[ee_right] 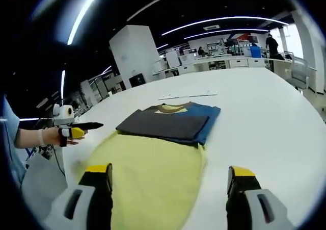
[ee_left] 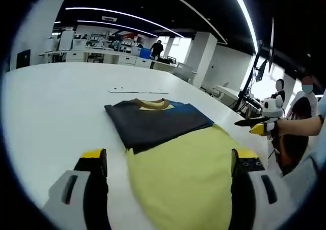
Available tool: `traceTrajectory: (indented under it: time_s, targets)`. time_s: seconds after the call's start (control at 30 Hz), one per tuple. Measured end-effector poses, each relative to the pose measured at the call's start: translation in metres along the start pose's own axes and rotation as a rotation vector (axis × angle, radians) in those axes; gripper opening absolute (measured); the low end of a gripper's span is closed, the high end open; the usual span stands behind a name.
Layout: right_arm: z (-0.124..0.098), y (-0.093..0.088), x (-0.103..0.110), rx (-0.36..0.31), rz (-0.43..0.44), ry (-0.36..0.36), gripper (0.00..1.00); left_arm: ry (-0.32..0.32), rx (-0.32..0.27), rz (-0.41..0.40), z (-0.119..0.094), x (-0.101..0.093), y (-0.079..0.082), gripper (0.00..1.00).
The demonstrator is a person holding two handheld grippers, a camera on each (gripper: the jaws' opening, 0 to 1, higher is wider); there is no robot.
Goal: Fold the garment on the visible template until the final outline fits inside the template.
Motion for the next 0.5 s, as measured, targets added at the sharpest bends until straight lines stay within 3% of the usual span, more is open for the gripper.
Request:
traceTrajectory:
  time_s: [0.27,0.5]
  targets:
    - [-0.009,-0.004,0.001,-0.001,0.011,0.000,0.94,0.004,0.017,-0.025,-0.010,0.000,-0.011,0.96]
    - [-0.025,-0.022,0.005,0.050,-0.018,0.007,0.89,-0.008,0.047,-0.019,-0.028,-0.007,-0.022,0.91]
Point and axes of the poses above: the point that each gripper's makers call its tool centre point, and the gripper's own axes: z roughly forward along the fingers, x roughly to its left, y roughly out of its top, the point moved 4 cm from there along -z, roughly backward along the fingers, and after that the axes turned 4 degrees about z, right-handed, at the moved point
